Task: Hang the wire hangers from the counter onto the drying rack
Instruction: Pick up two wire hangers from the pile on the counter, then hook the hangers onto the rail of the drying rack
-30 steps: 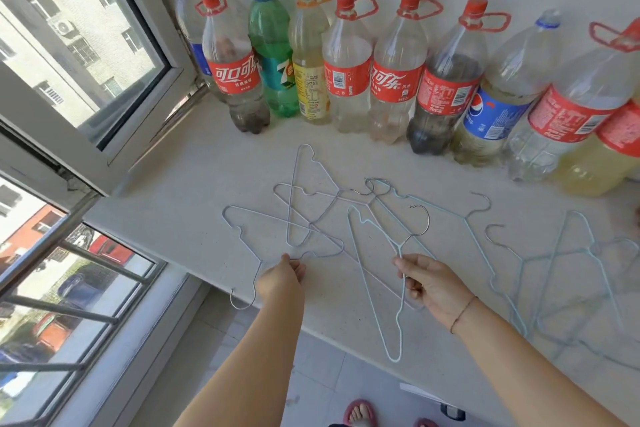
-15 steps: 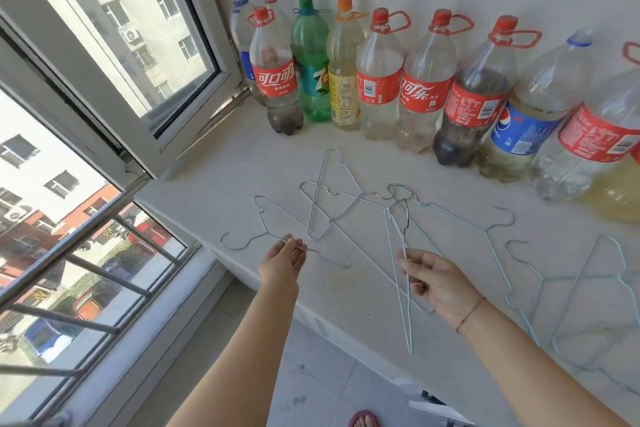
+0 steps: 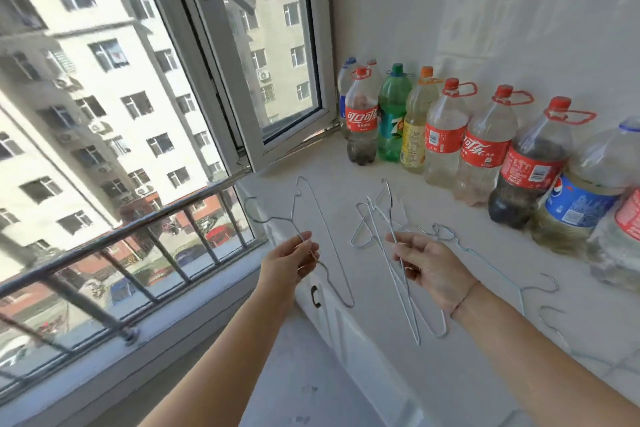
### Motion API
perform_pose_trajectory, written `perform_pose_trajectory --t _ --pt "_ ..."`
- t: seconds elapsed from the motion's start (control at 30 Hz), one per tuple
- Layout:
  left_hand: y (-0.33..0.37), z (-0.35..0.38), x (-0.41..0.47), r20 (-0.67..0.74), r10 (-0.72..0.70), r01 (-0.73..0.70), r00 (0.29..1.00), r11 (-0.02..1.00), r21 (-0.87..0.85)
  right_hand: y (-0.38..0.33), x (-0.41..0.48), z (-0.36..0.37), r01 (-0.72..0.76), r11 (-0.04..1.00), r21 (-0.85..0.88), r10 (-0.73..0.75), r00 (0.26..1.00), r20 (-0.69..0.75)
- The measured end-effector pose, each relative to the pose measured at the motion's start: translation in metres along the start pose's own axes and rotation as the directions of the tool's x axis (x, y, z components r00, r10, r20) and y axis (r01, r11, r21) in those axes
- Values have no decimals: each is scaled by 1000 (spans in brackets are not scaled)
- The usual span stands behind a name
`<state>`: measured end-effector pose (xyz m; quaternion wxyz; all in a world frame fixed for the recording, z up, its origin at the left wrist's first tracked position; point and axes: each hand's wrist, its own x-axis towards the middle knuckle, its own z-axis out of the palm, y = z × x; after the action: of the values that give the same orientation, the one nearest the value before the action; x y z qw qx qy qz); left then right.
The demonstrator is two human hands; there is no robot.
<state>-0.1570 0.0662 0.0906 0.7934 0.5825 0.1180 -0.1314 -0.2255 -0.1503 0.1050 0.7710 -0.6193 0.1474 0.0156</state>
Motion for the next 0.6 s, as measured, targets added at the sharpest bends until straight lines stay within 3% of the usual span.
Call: perform_pose_trajectory --t 0.33,0.6 --pt "108 -65 -160 -114 287 -283 951 958 52 -87 -67 103 90 996 9 -87 921 379" --pt "183 -145 -276 -273 454 -429 848 891 149 -124 -143 236 62 996 65 -90 737 670"
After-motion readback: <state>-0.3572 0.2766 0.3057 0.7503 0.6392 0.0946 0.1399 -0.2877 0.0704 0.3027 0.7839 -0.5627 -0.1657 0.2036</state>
